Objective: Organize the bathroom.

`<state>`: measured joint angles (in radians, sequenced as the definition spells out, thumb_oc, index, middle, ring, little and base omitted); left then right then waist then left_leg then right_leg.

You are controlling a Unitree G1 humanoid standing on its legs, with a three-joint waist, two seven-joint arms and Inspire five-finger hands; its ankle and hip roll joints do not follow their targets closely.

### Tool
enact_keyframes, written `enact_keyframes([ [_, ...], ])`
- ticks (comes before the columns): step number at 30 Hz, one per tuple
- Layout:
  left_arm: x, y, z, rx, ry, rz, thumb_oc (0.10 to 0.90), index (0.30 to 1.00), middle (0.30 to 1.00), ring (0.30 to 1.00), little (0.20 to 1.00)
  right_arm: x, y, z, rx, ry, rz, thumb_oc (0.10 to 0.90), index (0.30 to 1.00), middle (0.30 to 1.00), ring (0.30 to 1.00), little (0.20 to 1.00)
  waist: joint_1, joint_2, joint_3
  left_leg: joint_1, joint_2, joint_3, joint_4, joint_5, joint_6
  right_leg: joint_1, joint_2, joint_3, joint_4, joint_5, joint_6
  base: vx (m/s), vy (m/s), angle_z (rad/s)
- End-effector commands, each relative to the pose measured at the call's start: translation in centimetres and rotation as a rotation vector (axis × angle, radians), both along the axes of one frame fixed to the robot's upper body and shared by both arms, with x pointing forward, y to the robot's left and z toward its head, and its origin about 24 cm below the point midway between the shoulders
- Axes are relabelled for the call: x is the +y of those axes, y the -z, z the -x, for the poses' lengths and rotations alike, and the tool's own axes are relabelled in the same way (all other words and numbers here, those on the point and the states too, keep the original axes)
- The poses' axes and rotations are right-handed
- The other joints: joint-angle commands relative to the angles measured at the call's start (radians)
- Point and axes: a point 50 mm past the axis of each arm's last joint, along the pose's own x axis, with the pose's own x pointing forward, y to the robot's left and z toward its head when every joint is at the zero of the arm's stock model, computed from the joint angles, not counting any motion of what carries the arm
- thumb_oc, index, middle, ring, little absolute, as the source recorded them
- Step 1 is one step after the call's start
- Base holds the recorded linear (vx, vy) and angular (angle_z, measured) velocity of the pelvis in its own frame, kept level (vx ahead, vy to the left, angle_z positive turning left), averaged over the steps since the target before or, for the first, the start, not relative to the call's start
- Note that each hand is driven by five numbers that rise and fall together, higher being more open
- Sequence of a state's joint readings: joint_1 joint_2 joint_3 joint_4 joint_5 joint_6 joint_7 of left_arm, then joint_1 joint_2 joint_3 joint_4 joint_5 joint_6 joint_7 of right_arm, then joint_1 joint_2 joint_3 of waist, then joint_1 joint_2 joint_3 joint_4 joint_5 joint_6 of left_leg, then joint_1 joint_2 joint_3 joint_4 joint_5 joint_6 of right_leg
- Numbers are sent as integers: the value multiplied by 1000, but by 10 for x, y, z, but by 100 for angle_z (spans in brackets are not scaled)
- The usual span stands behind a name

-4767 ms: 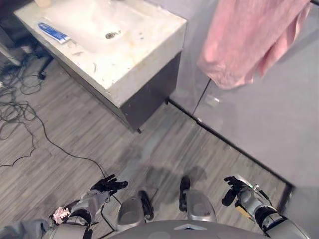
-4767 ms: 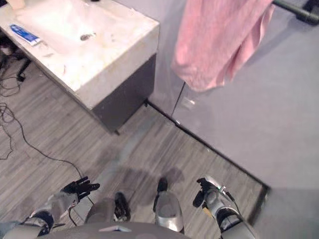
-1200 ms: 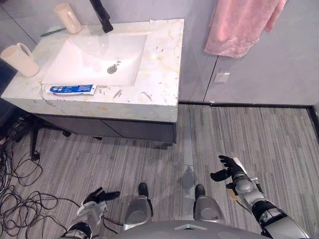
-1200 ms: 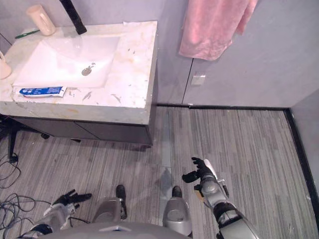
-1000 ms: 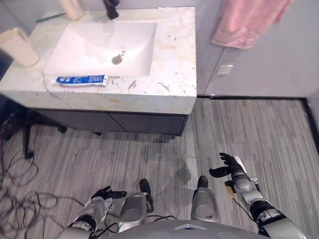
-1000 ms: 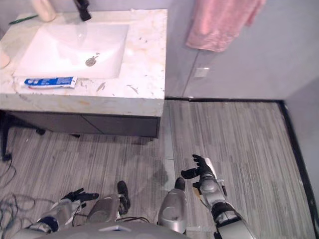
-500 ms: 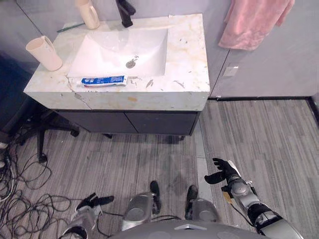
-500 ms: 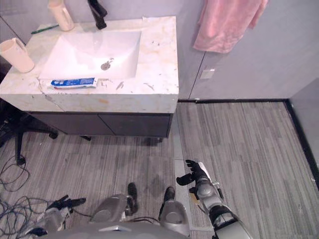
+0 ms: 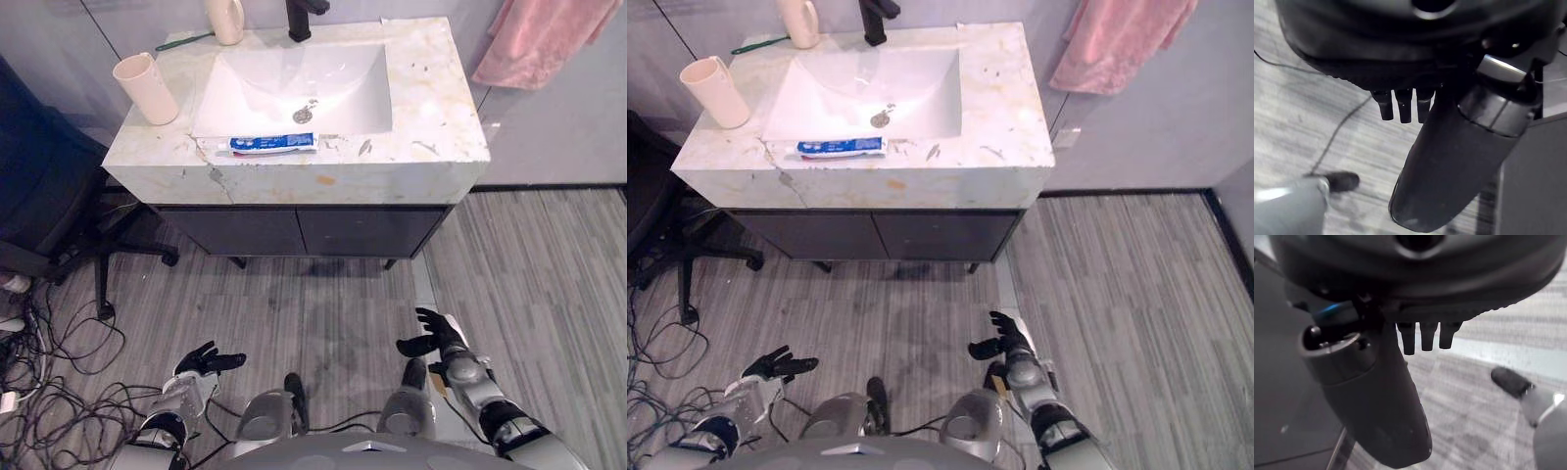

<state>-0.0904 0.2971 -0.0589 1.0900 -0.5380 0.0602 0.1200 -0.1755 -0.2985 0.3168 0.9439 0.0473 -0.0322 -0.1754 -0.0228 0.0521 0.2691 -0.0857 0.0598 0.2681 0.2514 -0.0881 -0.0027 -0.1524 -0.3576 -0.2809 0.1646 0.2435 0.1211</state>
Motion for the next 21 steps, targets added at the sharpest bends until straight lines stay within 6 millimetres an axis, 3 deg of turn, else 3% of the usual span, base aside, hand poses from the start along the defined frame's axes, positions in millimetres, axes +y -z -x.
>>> enact_keyframes([
  [1,36,-7,24,35,-63,-117,800,900,900,900,900,-11,-30,-30,-136,-50,48,800,900,900,900,900,4,18,-8,64,54,-3,-93,-24,-16,-27,136,15,110,-297,38,15,-29,-29],
  [3,39,-9,21,11,-108,-122,800,900,900,900,900,-14,-25,-24,-110,-58,62,800,900,900,900,900,4,6,-12,62,44,2,-97,-16,-19,10,147,-23,34,-283,22,32,-60,-15],
  [7,46,-16,14,-73,-224,-131,800,900,900,900,900,-33,-21,-16,-73,-33,110,800,900,900,900,900,-4,7,-23,51,38,-16,-110,13,-36,54,194,13,-48,-289,-6,17,5,21],
  [11,65,-25,16,-119,-344,-162,800,900,900,900,900,-41,-14,-1,-24,-15,120,800,900,900,900,900,-8,-5,-46,61,48,-8,-108,19,-41,90,195,4,-77,-292,-10,72,4,5],
  [17,87,-37,17,-137,-357,-218,800,900,900,900,900,-38,-6,10,3,-11,89,800,900,900,900,900,-13,-13,-72,81,74,27,-88,3,-42,103,193,-8,-54,-315,-8,101,-46,-1],
  [18,83,-35,16,-135,-311,-214,800,900,900,900,900,-35,-4,13,22,-28,85,800,900,900,900,900,-13,-19,-77,54,90,24,19,20,-56,113,208,2,-54,-329,-33,99,-83,1],
  [19,82,-35,16,-138,-303,-212,800,900,900,900,900,-35,-4,13,26,-31,84,800,900,900,900,900,-13,-19,-78,49,92,21,30,24,-58,114,211,3,-55,-330,-36,90,-97,5],
  [20,76,-33,14,-139,-249,-203,800,900,900,900,900,-34,-4,13,35,-49,86,800,900,900,900,900,-5,-29,-71,-18,97,-28,185,54,-67,120,220,16,-51,-337,-56,47,-37,5],
  [21,72,-32,12,-138,-213,-204,800,900,900,900,900,-33,-4,13,42,-63,90,800,900,900,900,900,2,-32,-63,-54,98,-60,226,66,-68,125,222,20,-45,-341,-62,65,11,10],
])
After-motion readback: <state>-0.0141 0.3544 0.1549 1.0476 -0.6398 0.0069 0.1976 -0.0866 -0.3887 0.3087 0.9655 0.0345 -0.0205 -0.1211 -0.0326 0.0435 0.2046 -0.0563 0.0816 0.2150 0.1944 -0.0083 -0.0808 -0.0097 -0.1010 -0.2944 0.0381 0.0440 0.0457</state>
